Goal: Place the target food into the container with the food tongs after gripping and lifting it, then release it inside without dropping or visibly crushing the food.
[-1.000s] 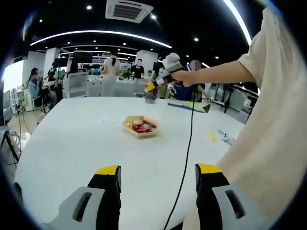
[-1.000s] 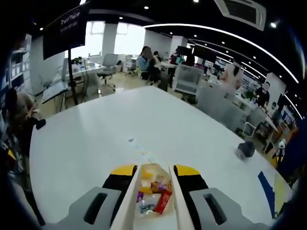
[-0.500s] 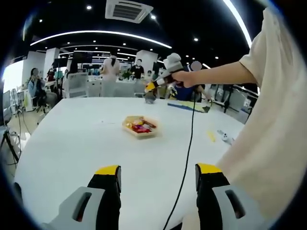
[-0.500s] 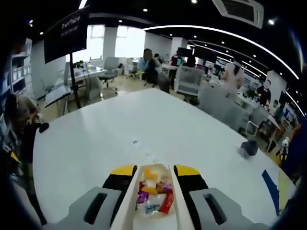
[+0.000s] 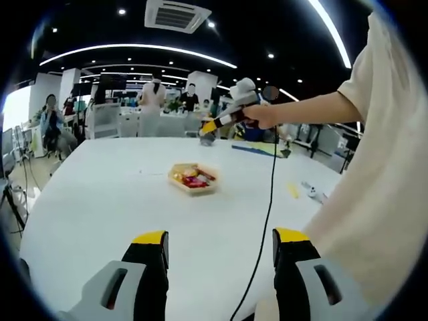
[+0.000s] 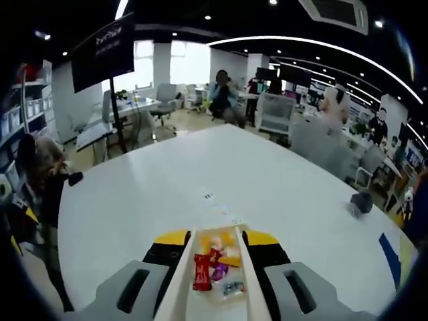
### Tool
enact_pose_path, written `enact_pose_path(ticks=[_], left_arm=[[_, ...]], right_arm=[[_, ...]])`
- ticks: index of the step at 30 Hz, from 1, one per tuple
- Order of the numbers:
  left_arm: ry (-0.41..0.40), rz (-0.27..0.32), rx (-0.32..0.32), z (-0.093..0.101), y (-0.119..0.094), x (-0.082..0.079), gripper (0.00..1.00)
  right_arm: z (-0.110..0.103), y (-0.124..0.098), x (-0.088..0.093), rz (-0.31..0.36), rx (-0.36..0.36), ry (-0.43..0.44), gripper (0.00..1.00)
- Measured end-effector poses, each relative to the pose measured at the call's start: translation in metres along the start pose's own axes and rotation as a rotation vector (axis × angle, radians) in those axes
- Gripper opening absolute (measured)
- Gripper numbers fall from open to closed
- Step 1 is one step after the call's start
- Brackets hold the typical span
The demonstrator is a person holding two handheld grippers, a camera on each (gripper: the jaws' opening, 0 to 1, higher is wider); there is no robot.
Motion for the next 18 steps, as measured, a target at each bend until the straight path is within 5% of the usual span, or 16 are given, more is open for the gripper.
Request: enact_pose_path(ticks=[18], left_arm=[[0.039, 0.021, 0.053, 0.002, 0.017, -0.018, 0.60]], right_arm=[[-0.038, -0.019, -0.015, 0.057, -0.090, -0.036, 0.30]])
Point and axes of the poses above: the point that each gripper's makers call its tool centre point, and the gripper's own axes: y roughly forward along the fingers, z roughly to its right, x roughly out of its underside, the point moved 3 cm from there along -y, roughly backward along the fingers
